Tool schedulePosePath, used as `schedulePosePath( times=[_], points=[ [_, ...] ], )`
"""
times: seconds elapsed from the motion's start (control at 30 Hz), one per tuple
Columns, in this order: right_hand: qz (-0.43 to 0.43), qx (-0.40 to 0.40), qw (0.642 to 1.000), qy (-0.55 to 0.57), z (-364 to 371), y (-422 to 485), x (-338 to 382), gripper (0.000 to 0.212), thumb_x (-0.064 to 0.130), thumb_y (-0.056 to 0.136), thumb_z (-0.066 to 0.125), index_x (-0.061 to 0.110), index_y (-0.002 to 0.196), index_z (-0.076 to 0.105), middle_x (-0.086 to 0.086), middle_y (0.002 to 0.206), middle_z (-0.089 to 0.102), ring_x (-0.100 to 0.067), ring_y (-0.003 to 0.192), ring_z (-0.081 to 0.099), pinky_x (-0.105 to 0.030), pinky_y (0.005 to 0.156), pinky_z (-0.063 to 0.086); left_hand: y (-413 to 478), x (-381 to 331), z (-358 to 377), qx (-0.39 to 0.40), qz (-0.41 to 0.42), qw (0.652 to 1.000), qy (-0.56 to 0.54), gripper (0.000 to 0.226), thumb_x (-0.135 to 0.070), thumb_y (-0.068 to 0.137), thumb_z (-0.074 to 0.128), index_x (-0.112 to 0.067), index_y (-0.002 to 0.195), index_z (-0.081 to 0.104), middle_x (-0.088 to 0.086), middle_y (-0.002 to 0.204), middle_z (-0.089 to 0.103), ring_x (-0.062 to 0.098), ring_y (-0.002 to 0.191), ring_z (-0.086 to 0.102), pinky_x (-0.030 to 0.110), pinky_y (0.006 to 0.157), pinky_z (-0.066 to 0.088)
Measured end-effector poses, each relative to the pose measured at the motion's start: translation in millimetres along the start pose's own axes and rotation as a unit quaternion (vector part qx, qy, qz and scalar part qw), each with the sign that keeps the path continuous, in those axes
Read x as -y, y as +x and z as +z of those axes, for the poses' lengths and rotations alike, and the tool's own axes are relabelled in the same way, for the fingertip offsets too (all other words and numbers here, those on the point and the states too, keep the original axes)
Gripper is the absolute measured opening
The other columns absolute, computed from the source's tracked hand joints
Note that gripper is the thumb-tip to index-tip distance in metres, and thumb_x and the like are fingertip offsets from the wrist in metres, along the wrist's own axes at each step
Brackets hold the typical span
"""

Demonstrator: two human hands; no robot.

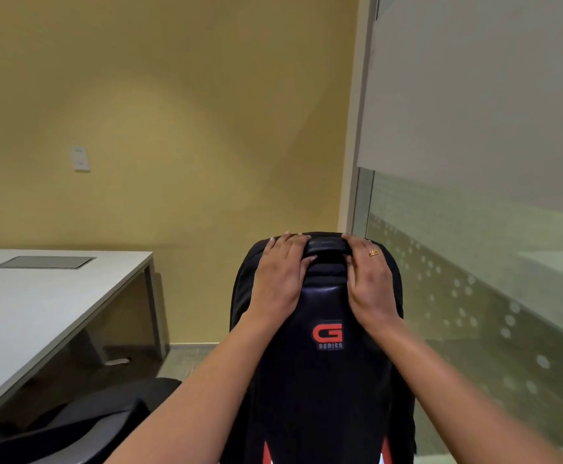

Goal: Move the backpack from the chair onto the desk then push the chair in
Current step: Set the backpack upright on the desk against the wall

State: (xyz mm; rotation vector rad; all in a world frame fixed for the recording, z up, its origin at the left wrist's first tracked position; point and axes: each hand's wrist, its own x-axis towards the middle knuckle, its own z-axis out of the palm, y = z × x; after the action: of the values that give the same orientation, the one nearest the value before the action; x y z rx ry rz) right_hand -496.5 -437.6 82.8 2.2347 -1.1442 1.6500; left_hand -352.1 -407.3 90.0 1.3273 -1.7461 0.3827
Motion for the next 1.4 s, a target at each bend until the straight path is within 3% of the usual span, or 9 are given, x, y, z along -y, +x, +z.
schedulePosePath(
  times=[0.3,0.6,0.83,1.0,1.2,1.4],
  points=[
    [-0.024,-0.032,0.999,0.016,83,75,-58,0.031,-0.006,0.086,0.05,-0.003,0.117,0.053,-0.021,0.111,0.06,-0.033,0.105,0.054,-0.033,0.096,0.036,82,67,56,-0.05,0.013,0.998,0.021,0.031,-0.015,0.092,0.049,0.0,0.119,0.054,0.017,0.123,0.06,0.031,0.125,0.047,0.043,0.111,0.026],
    [-0.062,-0.017,0.996,0.063,199,161,-120,0.031,-0.011,0.085,0.047,-0.008,0.115,0.053,-0.026,0.109,0.06,-0.04,0.103,0.055,-0.043,0.092,0.043,163,156,118,-0.076,-0.029,0.993,0.084,0.03,-0.017,0.093,0.048,0.0,0.117,0.054,0.018,0.118,0.062,0.032,0.116,0.053,0.045,0.108,0.031],
    [-0.095,0.023,0.985,0.143,305,216,-167,0.035,-0.015,0.08,0.045,-0.009,0.114,0.054,-0.027,0.108,0.06,-0.04,0.103,0.055,-0.037,0.093,0.041,210,235,169,-0.103,-0.105,0.978,0.148,0.031,-0.017,0.091,0.05,0.0,0.116,0.056,0.017,0.116,0.064,0.032,0.114,0.054,0.05,0.108,0.031],
    [-0.125,0.068,0.967,0.214,383,252,-186,0.037,-0.013,0.08,0.045,-0.008,0.116,0.054,-0.026,0.111,0.06,-0.039,0.105,0.054,-0.019,0.095,0.029,236,294,191,-0.128,-0.149,0.96,0.198,0.03,-0.015,0.09,0.052,0.0,0.115,0.057,0.018,0.114,0.065,0.032,0.113,0.056,0.05,0.108,0.03],
    [-0.158,0.103,0.943,0.275,490,297,-190,0.034,-0.007,0.083,0.051,-0.005,0.116,0.055,-0.024,0.11,0.06,-0.036,0.105,0.054,-0.012,0.095,0.025,264,384,204,-0.149,-0.176,0.941,0.246,0.029,-0.013,0.09,0.052,0.001,0.115,0.057,0.019,0.113,0.065,0.035,0.112,0.057,0.054,0.105,0.034],
    [-0.179,0.115,0.918,0.336,606,341,-164,0.031,-0.002,0.081,0.054,-0.007,0.111,0.057,-0.025,0.105,0.062,-0.039,0.101,0.056,-0.02,0.092,0.031,295,495,196,-0.156,-0.199,0.924,0.288,0.029,-0.013,0.09,0.051,0.001,0.114,0.057,0.018,0.113,0.065,0.033,0.112,0.056,0.055,0.103,0.035]
  ],
)
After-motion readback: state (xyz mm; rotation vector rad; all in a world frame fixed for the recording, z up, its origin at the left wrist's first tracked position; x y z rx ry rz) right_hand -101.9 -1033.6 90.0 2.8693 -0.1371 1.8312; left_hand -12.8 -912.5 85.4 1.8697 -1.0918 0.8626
